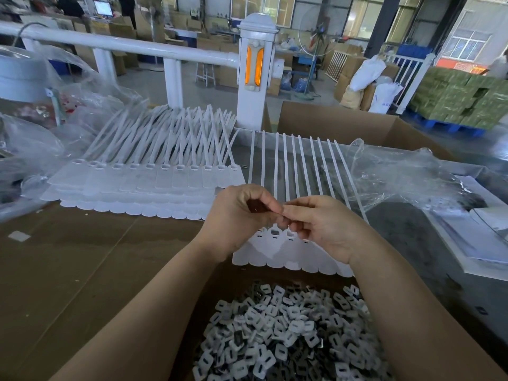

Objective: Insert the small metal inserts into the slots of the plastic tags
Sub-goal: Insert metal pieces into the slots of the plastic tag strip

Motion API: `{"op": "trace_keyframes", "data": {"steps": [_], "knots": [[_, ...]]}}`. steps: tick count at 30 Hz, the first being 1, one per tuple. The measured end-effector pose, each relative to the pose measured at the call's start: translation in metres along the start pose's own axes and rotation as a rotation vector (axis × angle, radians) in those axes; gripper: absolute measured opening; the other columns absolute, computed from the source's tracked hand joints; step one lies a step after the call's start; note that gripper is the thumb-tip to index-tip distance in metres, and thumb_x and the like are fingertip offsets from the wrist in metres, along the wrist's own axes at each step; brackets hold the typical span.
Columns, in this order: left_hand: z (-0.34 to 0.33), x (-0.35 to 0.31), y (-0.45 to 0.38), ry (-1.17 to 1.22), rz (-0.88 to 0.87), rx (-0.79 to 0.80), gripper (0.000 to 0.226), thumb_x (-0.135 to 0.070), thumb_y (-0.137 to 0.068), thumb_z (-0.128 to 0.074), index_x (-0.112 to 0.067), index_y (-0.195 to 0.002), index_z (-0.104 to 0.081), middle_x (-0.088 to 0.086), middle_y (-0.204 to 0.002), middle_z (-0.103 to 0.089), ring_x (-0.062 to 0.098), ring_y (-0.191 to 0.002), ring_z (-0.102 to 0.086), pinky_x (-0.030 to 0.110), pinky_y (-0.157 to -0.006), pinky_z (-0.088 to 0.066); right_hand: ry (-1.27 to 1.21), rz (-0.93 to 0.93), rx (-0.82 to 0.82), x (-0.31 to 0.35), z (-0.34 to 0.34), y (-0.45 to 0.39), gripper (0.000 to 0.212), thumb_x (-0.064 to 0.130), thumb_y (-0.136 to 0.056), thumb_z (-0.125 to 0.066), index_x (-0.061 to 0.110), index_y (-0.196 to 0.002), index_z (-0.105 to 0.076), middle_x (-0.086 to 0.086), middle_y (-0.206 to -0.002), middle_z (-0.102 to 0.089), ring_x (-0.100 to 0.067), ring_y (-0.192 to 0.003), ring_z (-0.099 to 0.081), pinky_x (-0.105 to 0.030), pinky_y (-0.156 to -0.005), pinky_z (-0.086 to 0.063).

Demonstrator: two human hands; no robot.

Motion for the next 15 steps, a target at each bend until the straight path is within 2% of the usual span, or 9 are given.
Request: {"op": "trace_keyframes", "data": {"steps": [3, 6, 11, 15], "knots": [[0.0000, 0.0000, -0.0006, 0.003, 0.022, -0.001, 0.022, -0.004, -0.075, -0.083, -0.022, -0.075, -0.070, -0.004, -0.075, -0.073, 0.016, -0.072, -0.071, 0.031, -0.070, -0.060, 0.005, 0.008, -0.036, 0.0004, -0.0005, -0.0006, 0.007, 0.008, -0.089, -0.071, 0.008, -0.096, -0.073, 0.000, -0.071, -0.071, -0.008, -0.063, -0.056, -0.023, -0.062, -0.047], [0.0016, 0.0019, -0.0012, -0.005, 0.093, 0.032, 0.022, -0.004, -0.074, -0.084, -0.019, -0.078, -0.069, -0.002, -0.076, -0.072, 0.020, -0.073, -0.069, 0.029, -0.070, -0.059, 0.047, 0.045, -0.093, 0.0006, -0.0006, -0.0010, 0.006, 0.008, -0.086, -0.075, 0.011, -0.091, -0.075, 0.004, -0.064, -0.067, -0.012, -0.064, -0.054, -0.025, -0.063, -0.049], [0.0056, 0.0043, -0.0013, -0.234, 0.193, 0.008, 0.020, -0.010, -0.080, -0.078, -0.026, -0.077, -0.066, -0.017, -0.071, -0.067, -0.001, -0.067, -0.062, 0.012, -0.061, -0.046, 0.236, 0.108, -0.210, -0.0007, -0.0032, -0.0005, 0.010, 0.017, -0.089, -0.074, 0.024, -0.081, -0.076, 0.002, -0.073, -0.070, -0.010, -0.059, -0.053, -0.019, -0.057, -0.047], [0.0020, 0.0044, -0.0001, -0.282, 0.226, 0.022, 0.017, -0.017, -0.086, -0.074, -0.032, -0.078, -0.069, -0.026, -0.073, -0.066, -0.007, -0.069, -0.060, 0.005, -0.059, -0.043, 0.394, 0.153, -0.243, -0.0026, -0.0082, -0.0008, 0.018, 0.020, -0.091, -0.072, 0.031, -0.076, -0.073, 0.010, -0.075, -0.072, -0.002, -0.067, -0.060, -0.020, -0.061, -0.047]]}}
Point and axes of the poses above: each hand's wrist, its own y-axis away from the middle knuckle, its own z-axis out of the back of the hand, x = y × z, the point moved 1 cm from there along -y, towards the middle knuckle
